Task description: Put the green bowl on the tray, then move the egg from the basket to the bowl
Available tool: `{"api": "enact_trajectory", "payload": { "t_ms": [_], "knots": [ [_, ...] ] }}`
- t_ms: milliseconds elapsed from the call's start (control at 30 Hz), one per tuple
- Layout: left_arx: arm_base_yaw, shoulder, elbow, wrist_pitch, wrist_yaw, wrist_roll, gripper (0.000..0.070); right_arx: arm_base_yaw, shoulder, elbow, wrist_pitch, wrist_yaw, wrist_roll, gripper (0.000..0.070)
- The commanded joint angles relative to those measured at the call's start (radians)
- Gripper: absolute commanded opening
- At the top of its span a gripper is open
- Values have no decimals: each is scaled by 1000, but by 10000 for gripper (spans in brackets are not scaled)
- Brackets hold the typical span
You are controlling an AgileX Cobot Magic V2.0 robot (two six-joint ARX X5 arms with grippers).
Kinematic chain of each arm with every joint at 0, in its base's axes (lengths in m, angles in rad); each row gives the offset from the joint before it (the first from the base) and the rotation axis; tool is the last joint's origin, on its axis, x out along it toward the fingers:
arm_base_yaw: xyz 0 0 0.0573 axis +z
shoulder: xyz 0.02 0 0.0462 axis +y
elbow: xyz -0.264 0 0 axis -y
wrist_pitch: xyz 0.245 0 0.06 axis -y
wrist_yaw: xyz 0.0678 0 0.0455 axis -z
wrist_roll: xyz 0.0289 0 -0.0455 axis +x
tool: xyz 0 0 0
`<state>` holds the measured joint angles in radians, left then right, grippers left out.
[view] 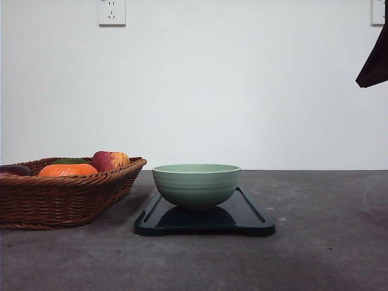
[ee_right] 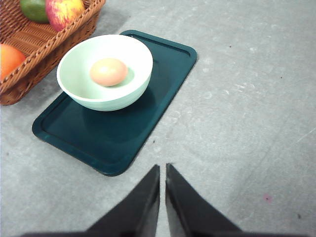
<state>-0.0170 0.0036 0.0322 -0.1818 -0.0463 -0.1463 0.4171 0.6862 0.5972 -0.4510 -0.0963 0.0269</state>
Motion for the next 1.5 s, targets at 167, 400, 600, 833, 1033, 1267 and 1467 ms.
{"api": "enact_trajectory", "payload": {
  "t_ms": [167,400,600,833,1033,1267,1467],
  "knots": [
    [1,0,-19,-6,2,10,0,-62,-106,-87,117,21,-97,12],
    [1,0,-19,-6,2,10,0,-232,-334,-323,301,19,-61,12],
    [1,0,-19,-6,2,10,0,-324,-489,-462,353,20,-53,12],
    [1,0,-19,-6,2,10,0,-344,-660,-580,351,19,-50,12],
    [1,0,-18,-6,2,10,0,-344,-683,-585,325,19,-42,12],
    [1,0,-18,-6,2,10,0,-344,-683,-585,354,19,-42,12],
    [1,0,-18,-6,2,10,0,-344,-683,-585,354,19,-42,11]
  ]
}}
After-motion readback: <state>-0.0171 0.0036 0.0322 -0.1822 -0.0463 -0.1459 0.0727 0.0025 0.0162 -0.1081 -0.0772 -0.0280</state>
